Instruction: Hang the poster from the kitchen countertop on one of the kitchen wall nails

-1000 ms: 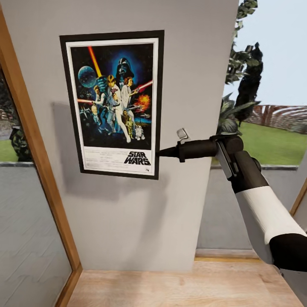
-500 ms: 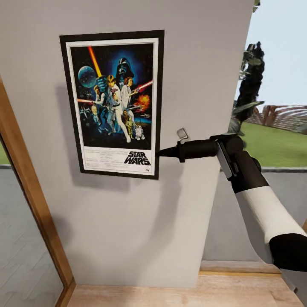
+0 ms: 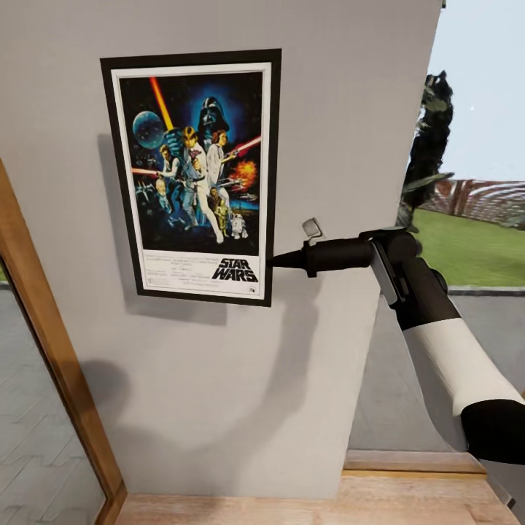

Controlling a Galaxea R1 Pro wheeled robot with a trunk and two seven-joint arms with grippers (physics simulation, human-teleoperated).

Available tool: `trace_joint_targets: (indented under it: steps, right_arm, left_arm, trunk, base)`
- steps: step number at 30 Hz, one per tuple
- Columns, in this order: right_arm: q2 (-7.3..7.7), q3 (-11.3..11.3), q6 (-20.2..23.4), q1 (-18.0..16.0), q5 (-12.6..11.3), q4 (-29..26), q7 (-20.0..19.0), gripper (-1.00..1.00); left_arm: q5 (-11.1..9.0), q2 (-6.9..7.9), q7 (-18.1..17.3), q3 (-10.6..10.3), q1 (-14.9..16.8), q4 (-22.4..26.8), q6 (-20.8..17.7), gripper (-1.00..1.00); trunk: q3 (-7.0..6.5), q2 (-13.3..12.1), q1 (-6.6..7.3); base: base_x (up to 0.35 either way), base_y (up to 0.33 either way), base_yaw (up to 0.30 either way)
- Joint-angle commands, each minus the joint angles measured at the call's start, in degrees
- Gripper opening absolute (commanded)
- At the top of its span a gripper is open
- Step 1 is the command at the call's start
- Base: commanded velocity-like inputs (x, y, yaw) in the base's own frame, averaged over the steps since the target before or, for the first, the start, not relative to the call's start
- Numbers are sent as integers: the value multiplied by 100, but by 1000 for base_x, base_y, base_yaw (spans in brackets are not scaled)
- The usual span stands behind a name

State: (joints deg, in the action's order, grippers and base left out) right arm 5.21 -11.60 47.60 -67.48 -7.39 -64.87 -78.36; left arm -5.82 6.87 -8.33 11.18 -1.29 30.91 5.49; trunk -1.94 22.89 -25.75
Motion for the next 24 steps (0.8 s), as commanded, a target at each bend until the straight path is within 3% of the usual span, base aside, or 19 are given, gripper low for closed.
trace_joint_targets:
  steps: [1, 17, 24]
  right_arm:
    - [6, -11, 66, -2, -43, 1, -4, -100]
    - [7, -9, 66, -2, -43, 0, -4, -100]
    - [7, -9, 66, -2, -43, 0, -4, -100]
  left_arm:
    - [-59, -2, -44, 16, -3, 3, -4, 100]
    - [-59, -2, -46, 16, -3, 4, -4, 100]
    - [-59, -2, -46, 16, -4, 4, -4, 100]
  trunk:
    - [1, 2, -3]
    - [1, 2, -3]
    - [1, 2, -3]
  base:
    - [130, 0, 0]
    - [281, 0, 0]
    - [105, 0, 0]
